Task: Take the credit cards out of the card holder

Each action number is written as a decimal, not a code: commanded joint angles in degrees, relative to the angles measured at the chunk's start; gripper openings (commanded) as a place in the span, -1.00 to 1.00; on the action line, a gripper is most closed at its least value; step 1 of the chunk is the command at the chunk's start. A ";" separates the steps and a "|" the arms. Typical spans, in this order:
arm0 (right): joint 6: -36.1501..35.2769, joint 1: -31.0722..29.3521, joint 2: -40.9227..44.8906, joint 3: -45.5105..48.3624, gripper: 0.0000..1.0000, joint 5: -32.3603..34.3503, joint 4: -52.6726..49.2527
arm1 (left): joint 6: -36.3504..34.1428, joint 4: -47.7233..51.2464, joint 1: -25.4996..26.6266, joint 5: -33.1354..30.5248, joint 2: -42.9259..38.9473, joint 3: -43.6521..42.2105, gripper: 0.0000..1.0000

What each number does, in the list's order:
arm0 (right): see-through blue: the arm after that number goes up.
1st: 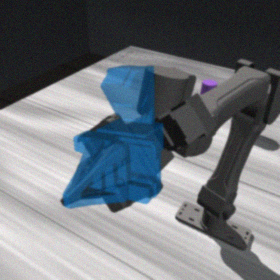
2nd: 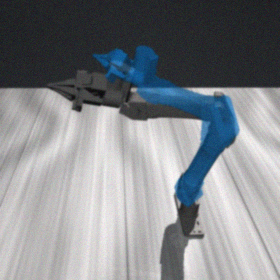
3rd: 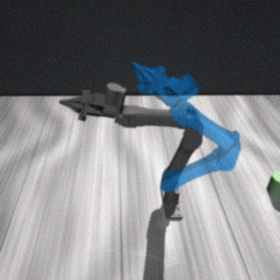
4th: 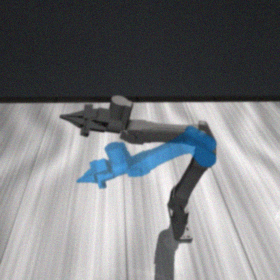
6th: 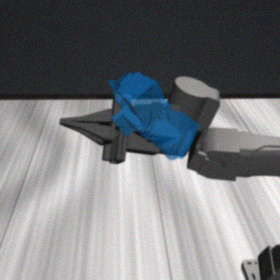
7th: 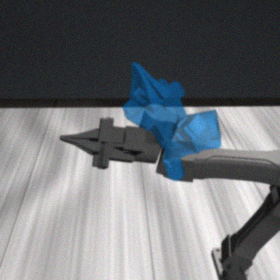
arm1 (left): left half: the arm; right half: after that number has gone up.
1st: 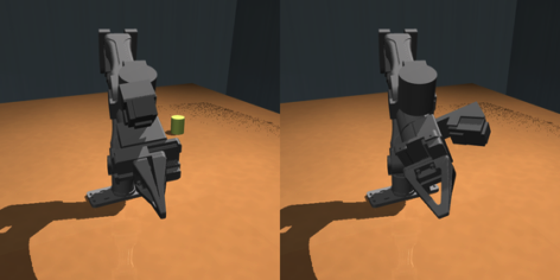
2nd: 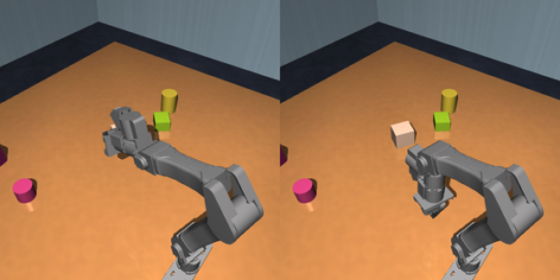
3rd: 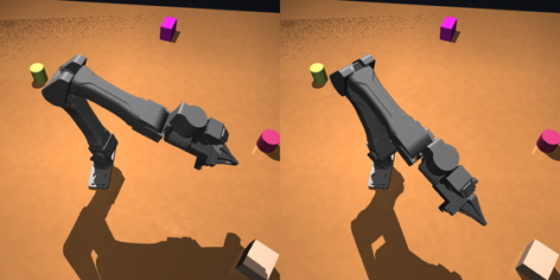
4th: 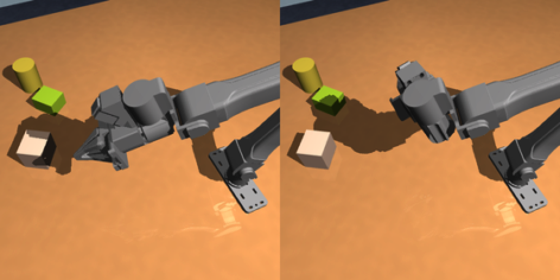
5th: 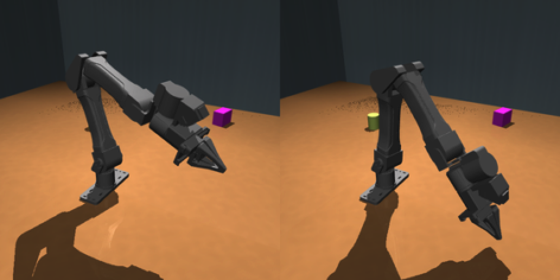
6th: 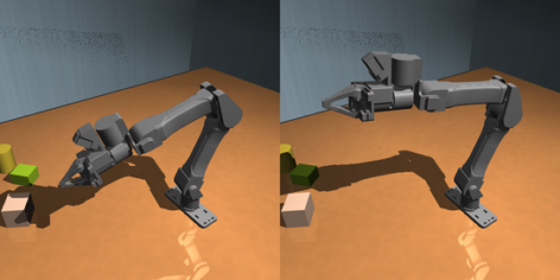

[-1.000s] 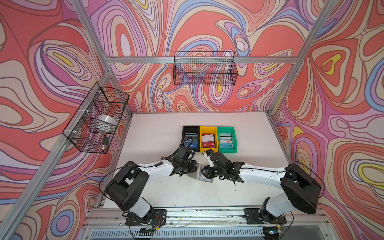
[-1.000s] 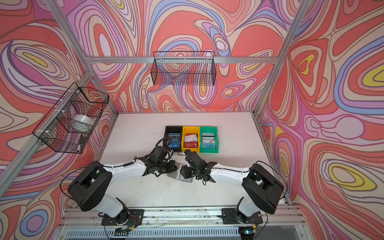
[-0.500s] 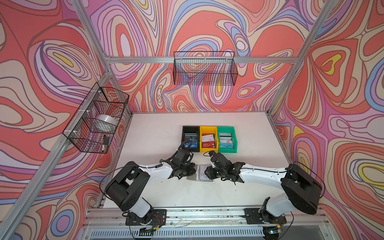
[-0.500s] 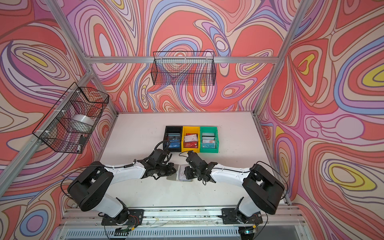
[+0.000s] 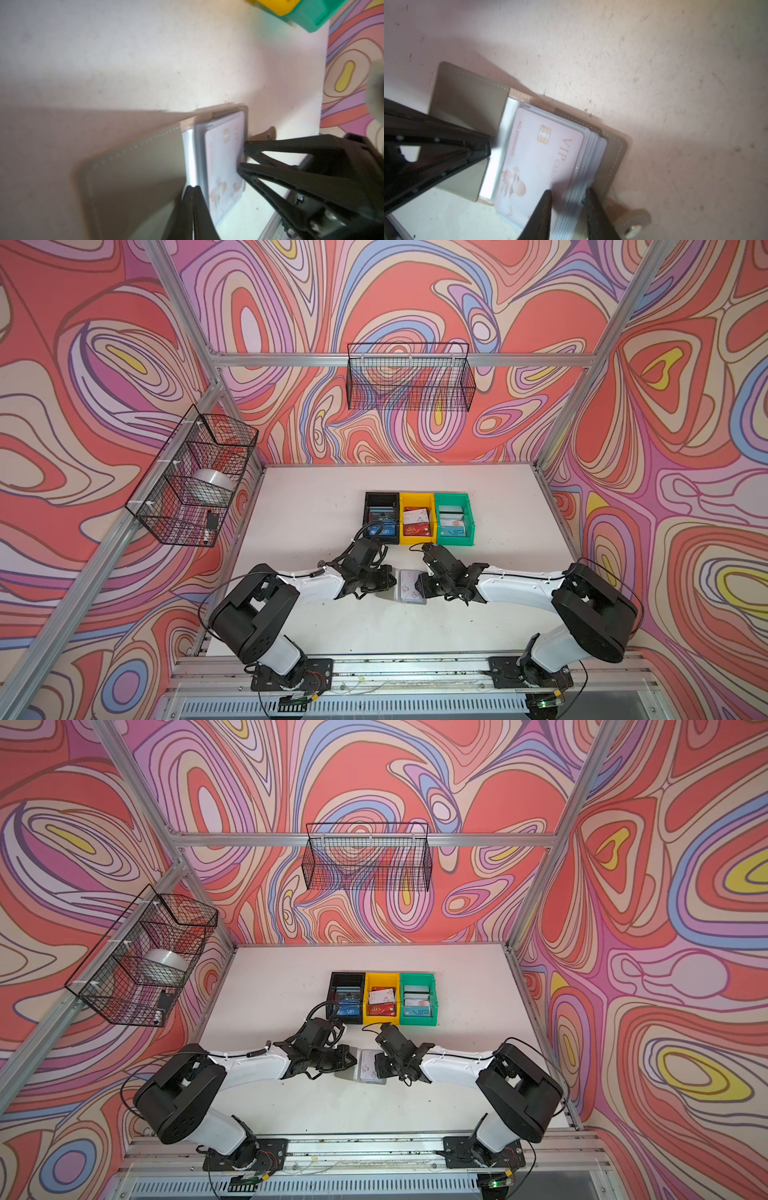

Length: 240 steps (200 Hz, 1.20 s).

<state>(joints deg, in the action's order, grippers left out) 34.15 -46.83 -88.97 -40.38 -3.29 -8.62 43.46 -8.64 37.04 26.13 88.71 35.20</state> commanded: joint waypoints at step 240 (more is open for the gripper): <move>0.38 0.49 -4.99 -0.31 -0.42 -2.88 -0.25 | -1.01 -14.53 -0.12 8.96 8.57 -3.78 -0.41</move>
<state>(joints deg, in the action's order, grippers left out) 34.17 -46.39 -90.89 -41.28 -4.84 -6.44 40.80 -17.98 36.34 32.95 93.08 32.25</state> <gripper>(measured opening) 0.294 0.308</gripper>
